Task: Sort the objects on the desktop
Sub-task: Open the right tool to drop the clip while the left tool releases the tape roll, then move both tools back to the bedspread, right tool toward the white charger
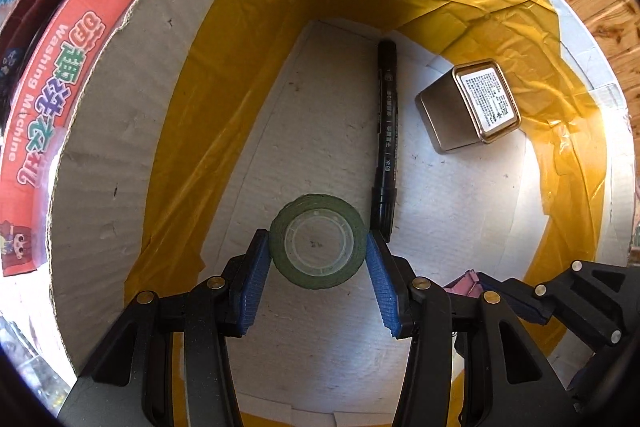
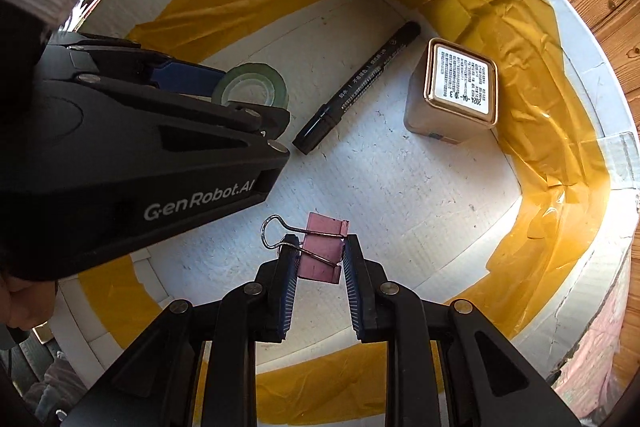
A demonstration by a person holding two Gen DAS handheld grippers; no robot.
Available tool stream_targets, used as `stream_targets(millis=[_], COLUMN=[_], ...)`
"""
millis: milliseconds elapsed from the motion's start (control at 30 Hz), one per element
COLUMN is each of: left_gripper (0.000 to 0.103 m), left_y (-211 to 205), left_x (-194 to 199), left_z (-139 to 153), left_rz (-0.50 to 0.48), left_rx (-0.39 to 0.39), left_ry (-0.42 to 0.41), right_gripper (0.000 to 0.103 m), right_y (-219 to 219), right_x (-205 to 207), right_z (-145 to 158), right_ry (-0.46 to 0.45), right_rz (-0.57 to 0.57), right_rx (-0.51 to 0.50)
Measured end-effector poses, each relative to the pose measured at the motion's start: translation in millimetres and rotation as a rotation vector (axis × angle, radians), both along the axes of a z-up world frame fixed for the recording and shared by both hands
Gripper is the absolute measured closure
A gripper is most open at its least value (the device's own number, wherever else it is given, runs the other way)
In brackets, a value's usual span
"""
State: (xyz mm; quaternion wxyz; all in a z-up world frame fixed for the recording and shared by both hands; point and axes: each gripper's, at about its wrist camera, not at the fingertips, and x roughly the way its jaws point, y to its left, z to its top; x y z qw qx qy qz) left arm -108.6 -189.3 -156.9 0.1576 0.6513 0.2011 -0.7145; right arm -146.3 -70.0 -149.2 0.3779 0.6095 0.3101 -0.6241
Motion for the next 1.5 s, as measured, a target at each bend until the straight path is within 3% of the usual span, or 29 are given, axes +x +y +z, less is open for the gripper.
stream_targets(millis=[167,300,467,600,900,1167,1200,1500], left_gripper=[0.052,0.052,0.051,0.043,0.042,0.042,0.042,0.042], left_y=[0,-1,2,5,15,35,30,42], left_x=[3,8,17,24,49,79,74,80], left_z=[3,6,15,24,49,86,79,116], left_rz=[0.001,-0.003,-0.016,-0.034,-0.046,-0.064,-0.070,-0.094], left_rx=[0.019,0.039,0.034,0.048,0.039,0.020,0.017,0.008], left_ry=[-0.011,-0.020,-0.021,-0.001,0.029,0.087,0.096,0.166], right_gripper=[0.077,0.068,0.068,0.067,0.067,0.062,0.062,0.058], right_y=[3,4,7,12,26,24,27,41], right_x=[1,2,7,11,16,27,26,44], right_z=[2,10,23,33,50,72,76,104], right_ry=[-0.009,-0.009,0.001,0.004,0.016,0.081,0.092,0.187], right_rz=[-0.018,-0.031,-0.039,-0.051,-0.059,-0.052,-0.053,-0.073], right_rx=[-0.007,-0.024,-0.046,-0.058,-0.075,-0.116,-0.123,-0.163])
